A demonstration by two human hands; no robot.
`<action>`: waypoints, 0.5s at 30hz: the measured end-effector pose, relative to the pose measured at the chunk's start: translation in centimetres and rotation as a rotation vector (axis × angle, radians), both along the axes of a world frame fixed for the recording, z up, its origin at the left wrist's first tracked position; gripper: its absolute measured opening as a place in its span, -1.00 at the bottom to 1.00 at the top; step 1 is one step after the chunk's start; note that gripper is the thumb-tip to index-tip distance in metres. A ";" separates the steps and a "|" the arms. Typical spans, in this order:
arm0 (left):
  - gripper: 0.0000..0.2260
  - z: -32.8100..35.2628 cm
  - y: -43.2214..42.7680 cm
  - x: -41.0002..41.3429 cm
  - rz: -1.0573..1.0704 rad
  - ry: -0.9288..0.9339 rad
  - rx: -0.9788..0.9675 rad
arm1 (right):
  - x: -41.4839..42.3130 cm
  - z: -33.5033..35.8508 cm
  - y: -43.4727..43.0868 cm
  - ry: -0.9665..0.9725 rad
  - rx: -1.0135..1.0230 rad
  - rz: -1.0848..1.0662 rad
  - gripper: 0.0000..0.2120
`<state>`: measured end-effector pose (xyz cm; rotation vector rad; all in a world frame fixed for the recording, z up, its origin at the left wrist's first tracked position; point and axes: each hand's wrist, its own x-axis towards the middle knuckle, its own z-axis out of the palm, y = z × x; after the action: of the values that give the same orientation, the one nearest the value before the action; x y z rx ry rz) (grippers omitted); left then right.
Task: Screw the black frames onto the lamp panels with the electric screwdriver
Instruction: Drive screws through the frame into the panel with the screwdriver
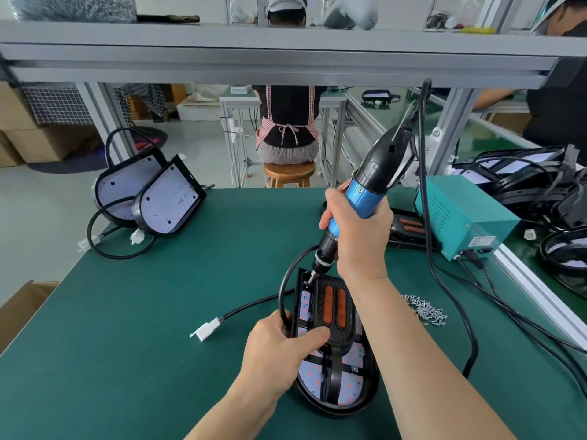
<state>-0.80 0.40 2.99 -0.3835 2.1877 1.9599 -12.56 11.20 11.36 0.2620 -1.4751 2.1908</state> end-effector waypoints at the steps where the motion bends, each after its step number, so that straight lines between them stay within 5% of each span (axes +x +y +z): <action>1: -0.66 0.0 0.0 0.0 -0.001 0.005 -0.007 | 0.1 0.0 0.1 0.003 0.001 0.005 -0.83; 10: -0.56 0.1 -0.1 -0.1 -0.006 -0.010 -0.044 | 0.8 0.8 1.6 -0.056 -0.075 0.088 -0.71; 15: -0.55 -0.1 -0.3 -0.5 -0.041 -0.019 -0.052 | 1.3 2.2 3.0 -0.019 -0.124 0.073 -0.86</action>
<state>-1.25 0.08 2.93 -0.3599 2.2206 1.8745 -11.26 14.19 13.60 0.2566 -1.3533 2.3382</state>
